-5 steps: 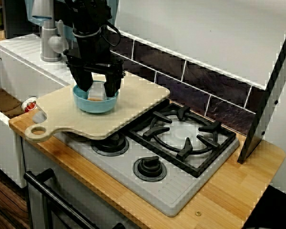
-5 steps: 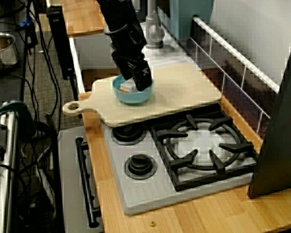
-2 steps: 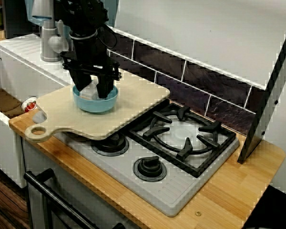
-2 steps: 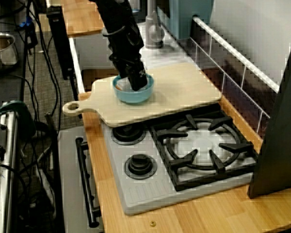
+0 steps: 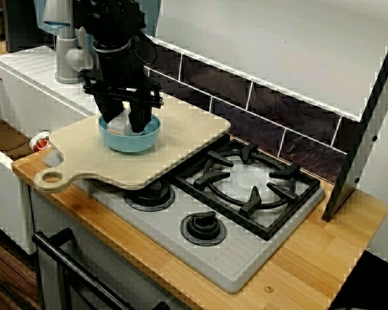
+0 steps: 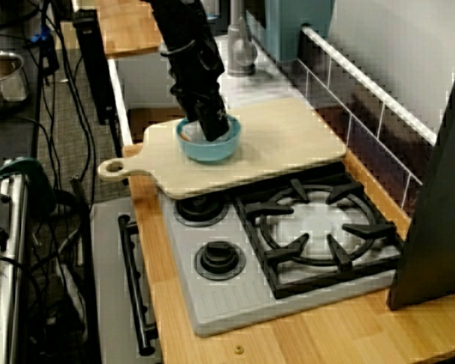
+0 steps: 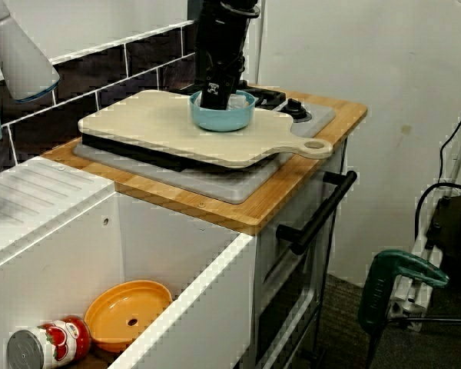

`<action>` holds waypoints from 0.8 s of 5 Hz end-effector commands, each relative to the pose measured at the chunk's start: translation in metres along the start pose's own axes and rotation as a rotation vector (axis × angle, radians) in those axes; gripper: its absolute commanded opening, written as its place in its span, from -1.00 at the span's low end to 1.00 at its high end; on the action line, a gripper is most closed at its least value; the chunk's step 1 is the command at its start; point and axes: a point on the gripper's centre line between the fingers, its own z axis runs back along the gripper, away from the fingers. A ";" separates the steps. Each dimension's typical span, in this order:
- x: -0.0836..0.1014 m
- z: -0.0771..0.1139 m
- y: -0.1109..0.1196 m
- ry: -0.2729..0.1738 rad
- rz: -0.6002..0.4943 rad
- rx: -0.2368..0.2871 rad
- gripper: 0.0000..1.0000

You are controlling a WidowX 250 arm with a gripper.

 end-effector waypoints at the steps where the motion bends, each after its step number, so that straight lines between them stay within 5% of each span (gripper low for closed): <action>1: 0.014 0.030 0.004 -0.060 0.003 -0.031 -1.00; 4: 0.020 0.048 0.005 -0.079 -0.001 -0.055 -1.00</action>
